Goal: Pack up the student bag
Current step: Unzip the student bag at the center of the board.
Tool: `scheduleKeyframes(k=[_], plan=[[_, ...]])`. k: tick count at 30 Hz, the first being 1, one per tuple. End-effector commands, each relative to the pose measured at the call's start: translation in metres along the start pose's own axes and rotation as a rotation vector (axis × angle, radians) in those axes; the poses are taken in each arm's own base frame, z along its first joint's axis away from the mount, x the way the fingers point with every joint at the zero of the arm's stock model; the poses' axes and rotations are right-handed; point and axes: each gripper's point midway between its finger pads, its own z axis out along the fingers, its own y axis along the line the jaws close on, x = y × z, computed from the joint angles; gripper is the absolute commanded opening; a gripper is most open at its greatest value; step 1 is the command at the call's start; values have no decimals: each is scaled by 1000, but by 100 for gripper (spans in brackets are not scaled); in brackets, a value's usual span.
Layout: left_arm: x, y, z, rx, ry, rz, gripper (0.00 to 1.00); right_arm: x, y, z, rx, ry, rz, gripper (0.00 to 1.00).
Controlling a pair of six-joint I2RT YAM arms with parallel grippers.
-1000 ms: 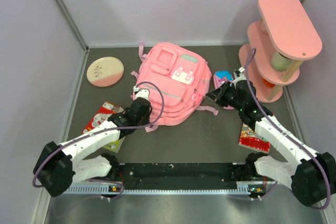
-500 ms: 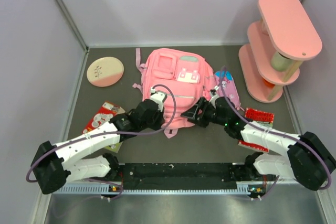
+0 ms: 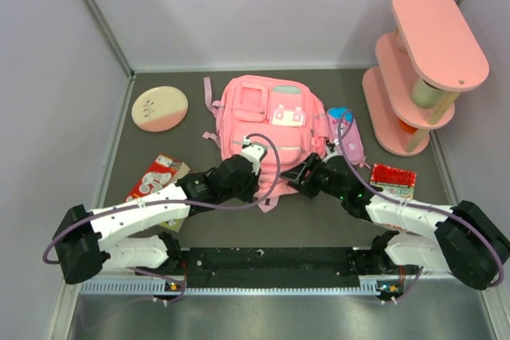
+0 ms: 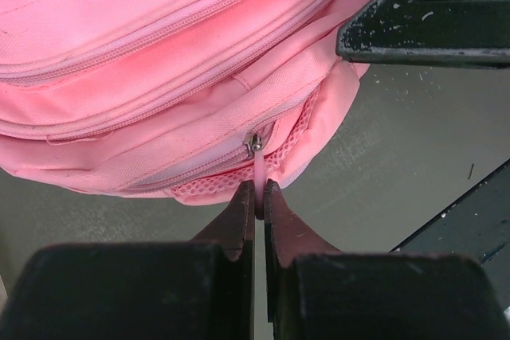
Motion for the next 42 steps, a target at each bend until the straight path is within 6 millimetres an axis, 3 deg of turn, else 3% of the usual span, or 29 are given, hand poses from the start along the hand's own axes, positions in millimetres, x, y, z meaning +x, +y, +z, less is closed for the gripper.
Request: scheduleKeyframes(k=[1, 10, 13, 15, 18, 21, 25, 27, 31, 35, 36, 37, 39, 40, 42], plan=[[-33, -28, -13, 109, -127, 4, 0, -39, 19, 0, -69, -171, -17, 53], [-14, -37, -12, 152, -103, 44, 0, -55, 19, 4, -95, -212, 4, 49], [-18, -50, -13, 195, -126, 63, 0, -61, 14, 2, -124, -269, 25, 40], [-20, -56, -12, 214, -136, 64, 0, -68, 11, 0, -150, -318, 71, 40], [-24, -66, -7, 232, -143, 61, 0, -63, 16, 3, -190, -294, 88, 49], [-28, -75, -1, 241, -141, 62, 0, -49, 24, 10, -209, -248, 91, 53], [-30, -81, 4, 233, -135, 54, 0, -36, 15, 22, -161, -195, 115, 52], [-29, -79, 5, 227, -136, 49, 0, -34, 15, 22, -164, -196, 123, 43], [-30, -81, 2, 240, -153, 51, 0, -33, 11, 26, -124, -187, 104, 0], [-25, -69, 0, 192, -141, 61, 0, -44, 24, 19, -97, -218, -14, 0], [-21, -58, 2, 143, -139, 62, 0, -55, 37, 17, -103, -240, -40, 0], [-21, -49, 0, 105, -151, 52, 0, -58, 26, 15, -35, -237, -66, 0], [-9, -21, 1, -31, -137, 29, 0, -74, 49, 3, -66, -257, -137, 0], [-7, -11, 0, -71, -139, 21, 0, -87, 45, -1, -41, -276, -138, 0], [6, 9, -1, -153, -114, -4, 0, -97, 56, -9, -70, -254, -167, 0]])
